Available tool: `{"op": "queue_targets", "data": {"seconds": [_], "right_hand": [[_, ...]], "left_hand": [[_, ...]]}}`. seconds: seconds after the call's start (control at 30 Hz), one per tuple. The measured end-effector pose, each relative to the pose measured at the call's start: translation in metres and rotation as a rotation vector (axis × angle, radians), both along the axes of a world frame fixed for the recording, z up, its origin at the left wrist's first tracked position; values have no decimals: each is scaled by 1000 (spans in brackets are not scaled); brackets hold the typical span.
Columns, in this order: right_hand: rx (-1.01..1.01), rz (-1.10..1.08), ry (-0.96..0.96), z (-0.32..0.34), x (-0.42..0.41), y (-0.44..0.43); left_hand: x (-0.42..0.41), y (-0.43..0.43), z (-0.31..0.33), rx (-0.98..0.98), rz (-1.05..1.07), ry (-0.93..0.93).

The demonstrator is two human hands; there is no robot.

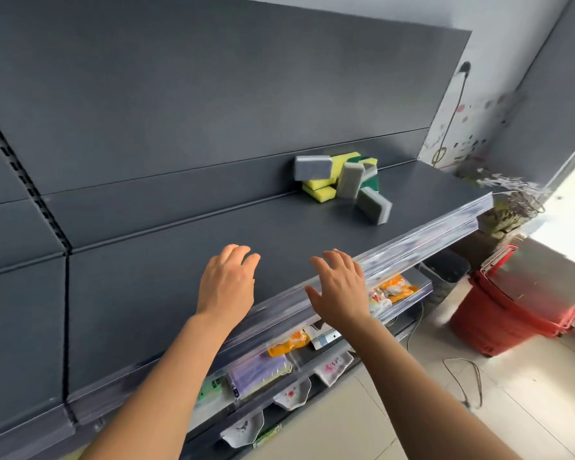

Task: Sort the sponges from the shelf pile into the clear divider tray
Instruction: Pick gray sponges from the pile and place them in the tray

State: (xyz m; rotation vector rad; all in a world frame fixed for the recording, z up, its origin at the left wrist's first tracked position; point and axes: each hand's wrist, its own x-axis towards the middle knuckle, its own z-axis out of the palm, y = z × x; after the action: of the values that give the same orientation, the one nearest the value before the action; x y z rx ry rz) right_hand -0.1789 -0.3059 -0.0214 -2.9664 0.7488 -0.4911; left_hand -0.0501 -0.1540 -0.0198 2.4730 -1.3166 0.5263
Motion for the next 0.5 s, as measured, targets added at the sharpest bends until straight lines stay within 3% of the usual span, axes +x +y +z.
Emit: {"op": "queue_targets", "data": {"seconds": [0.5], "right_hand": [[21, -178, 47, 1, 36, -188]], "left_hand": [[68, -214, 5, -36, -115, 12]]}}
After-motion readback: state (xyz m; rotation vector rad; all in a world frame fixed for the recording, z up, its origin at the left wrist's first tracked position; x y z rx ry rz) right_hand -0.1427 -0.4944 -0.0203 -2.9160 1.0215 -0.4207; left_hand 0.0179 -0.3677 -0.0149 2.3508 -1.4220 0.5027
